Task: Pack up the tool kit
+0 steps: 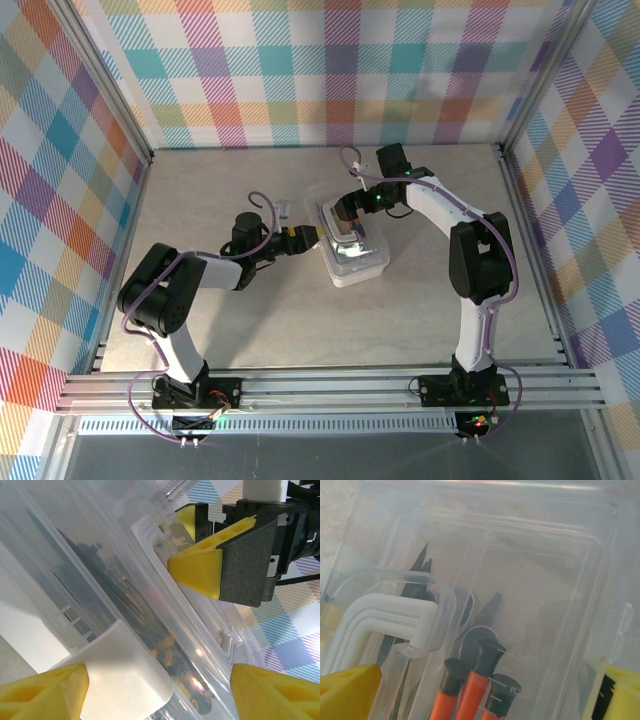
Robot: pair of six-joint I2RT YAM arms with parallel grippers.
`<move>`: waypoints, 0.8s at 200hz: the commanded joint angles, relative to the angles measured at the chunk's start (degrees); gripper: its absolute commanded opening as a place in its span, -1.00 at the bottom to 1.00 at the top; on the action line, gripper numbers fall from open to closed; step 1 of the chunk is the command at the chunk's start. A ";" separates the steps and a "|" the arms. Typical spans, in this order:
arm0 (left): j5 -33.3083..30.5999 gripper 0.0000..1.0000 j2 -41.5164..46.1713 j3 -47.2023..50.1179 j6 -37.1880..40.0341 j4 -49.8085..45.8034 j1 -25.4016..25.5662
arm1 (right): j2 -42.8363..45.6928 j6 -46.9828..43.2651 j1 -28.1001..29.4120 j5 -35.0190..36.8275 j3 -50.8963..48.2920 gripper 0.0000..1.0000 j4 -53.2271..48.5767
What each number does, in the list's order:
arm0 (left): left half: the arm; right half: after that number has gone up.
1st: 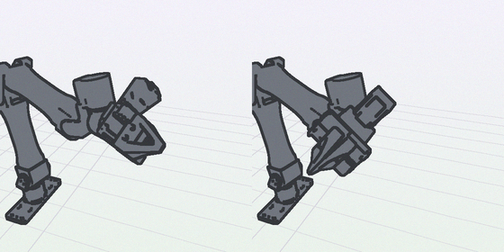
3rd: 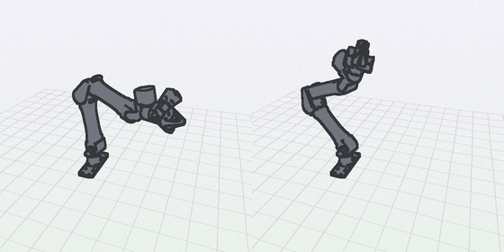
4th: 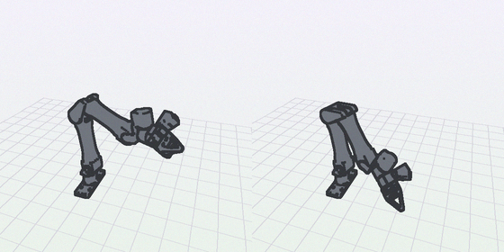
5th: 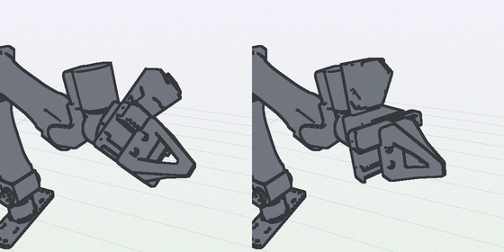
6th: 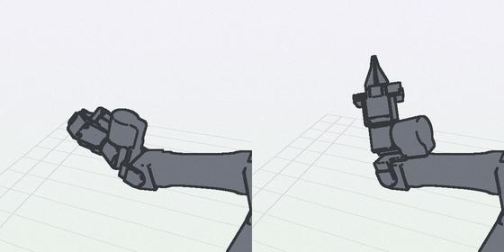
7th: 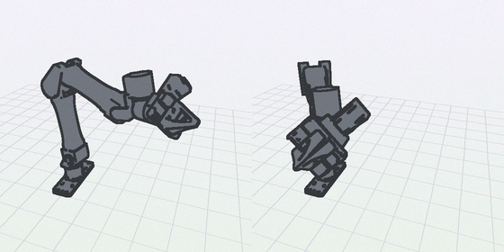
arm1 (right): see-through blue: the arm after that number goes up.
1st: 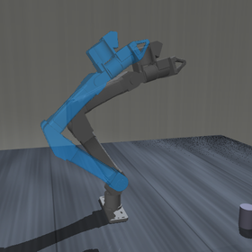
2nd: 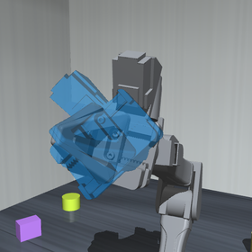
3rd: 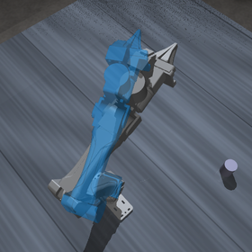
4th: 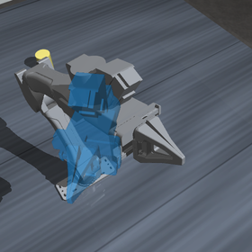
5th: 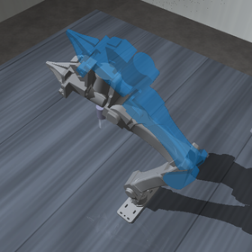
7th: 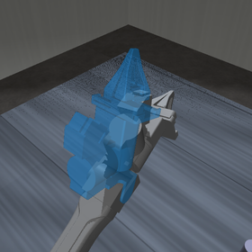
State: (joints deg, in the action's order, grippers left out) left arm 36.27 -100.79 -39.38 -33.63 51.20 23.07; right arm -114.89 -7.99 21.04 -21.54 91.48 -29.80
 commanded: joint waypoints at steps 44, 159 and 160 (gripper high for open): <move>0.74 0.50 -1.43 -1.32 1.79 0.12 0.57 | -3.15 -2.38 1.29 -2.10 -3.27 0.98 -12.52; -2.35 0.50 -2.55 -2.11 5.98 -8.27 0.57 | -2.77 -2.47 1.29 -1.93 -3.49 0.98 -12.74; -2.35 0.50 -2.56 -2.11 5.96 -8.25 0.57 | -2.78 -2.47 1.29 -1.93 -3.54 0.98 -12.74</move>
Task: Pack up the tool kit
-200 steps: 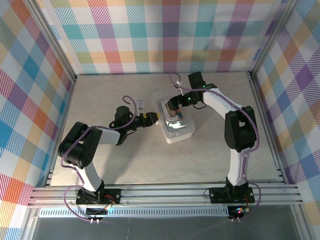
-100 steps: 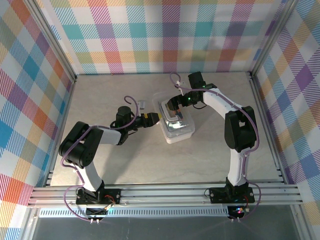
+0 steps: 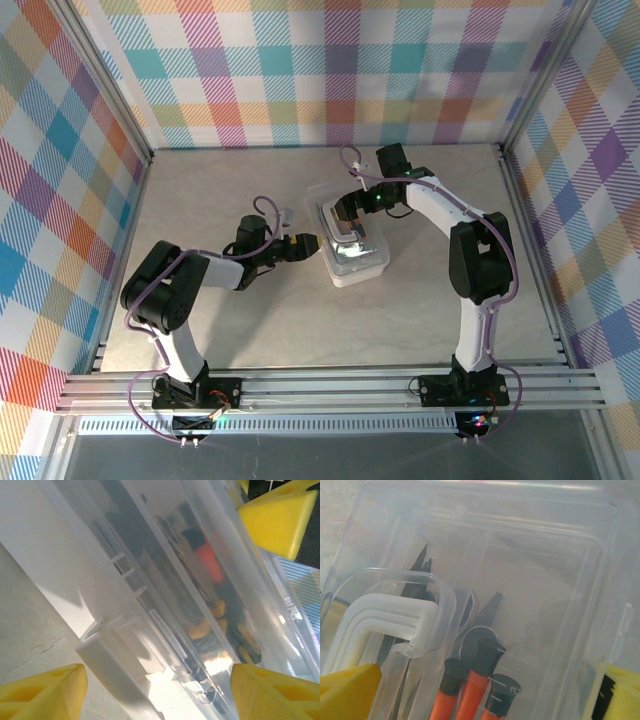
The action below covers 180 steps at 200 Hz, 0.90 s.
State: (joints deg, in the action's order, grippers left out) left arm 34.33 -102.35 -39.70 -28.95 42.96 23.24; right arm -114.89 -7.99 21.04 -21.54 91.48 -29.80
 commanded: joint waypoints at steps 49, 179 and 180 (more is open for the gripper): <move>-0.44 0.50 -0.32 -1.36 1.63 -0.83 0.40 | -2.79 -2.47 1.29 -1.84 -3.63 0.98 -12.60; -6.77 -0.04 3.01 -6.91 10.93 -20.85 0.31 | -2.64 -2.29 1.26 -1.56 -4.20 0.98 -12.22; -6.75 -0.06 3.02 -6.98 10.93 -20.87 0.31 | -2.63 -2.29 1.28 -1.57 -4.21 0.97 -12.21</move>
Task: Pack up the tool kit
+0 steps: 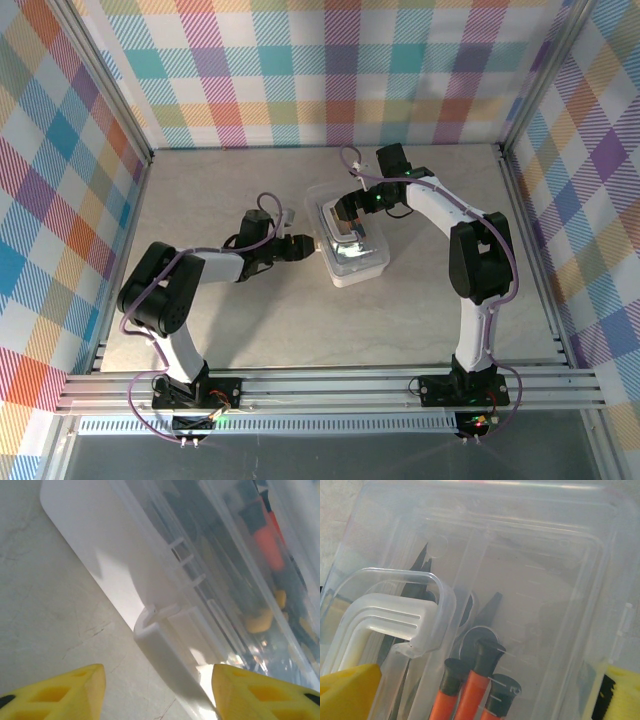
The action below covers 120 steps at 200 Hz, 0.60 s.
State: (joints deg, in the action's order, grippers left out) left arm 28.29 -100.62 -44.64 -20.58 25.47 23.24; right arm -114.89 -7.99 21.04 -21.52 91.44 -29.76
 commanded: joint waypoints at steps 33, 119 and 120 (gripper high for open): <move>0.34 -0.32 -0.19 -3.76 2.56 -4.24 0.31 | -2.53 -2.38 1.29 -1.29 -4.31 0.98 -12.25; -0.78 -0.34 2.72 -4.65 3.94 -8.34 0.31 | -2.87 -2.38 1.28 -1.25 -4.07 0.98 -12.22; -0.78 -0.34 2.80 -4.66 4.00 -8.43 0.31 | -2.88 -2.38 1.28 -1.25 -4.07 0.98 -12.19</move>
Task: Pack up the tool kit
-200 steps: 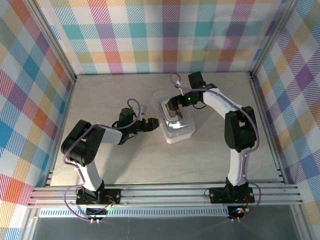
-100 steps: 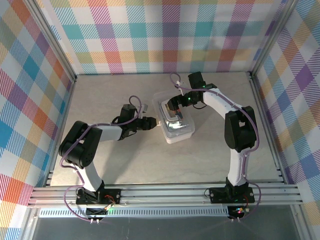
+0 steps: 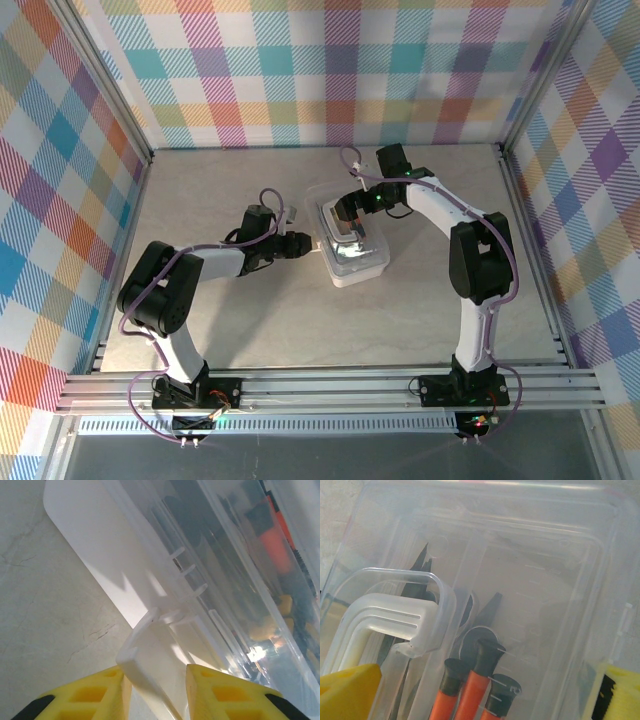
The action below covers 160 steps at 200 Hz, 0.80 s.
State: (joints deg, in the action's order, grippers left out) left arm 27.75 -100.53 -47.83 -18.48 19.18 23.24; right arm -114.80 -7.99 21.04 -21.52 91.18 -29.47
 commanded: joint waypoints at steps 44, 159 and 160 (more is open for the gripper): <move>-0.62 -0.36 4.33 -1.79 2.74 -4.21 0.31 | -3.12 -2.29 1.29 -1.20 -3.55 0.98 -12.49; 0.43 -0.23 5.48 -3.52 3.45 -5.21 0.31 | -3.39 -2.38 1.29 -1.42 -3.45 0.98 -12.54; 0.49 -0.22 5.50 -3.46 3.45 -5.12 0.31 | -3.40 -2.38 1.24 -1.42 -3.46 0.98 -12.54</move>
State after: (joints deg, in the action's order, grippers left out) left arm 26.94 -97.36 -49.41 -16.62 13.47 23.24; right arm -114.80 -7.99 21.04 -21.52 91.18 -29.47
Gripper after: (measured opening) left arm 0.364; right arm 0.991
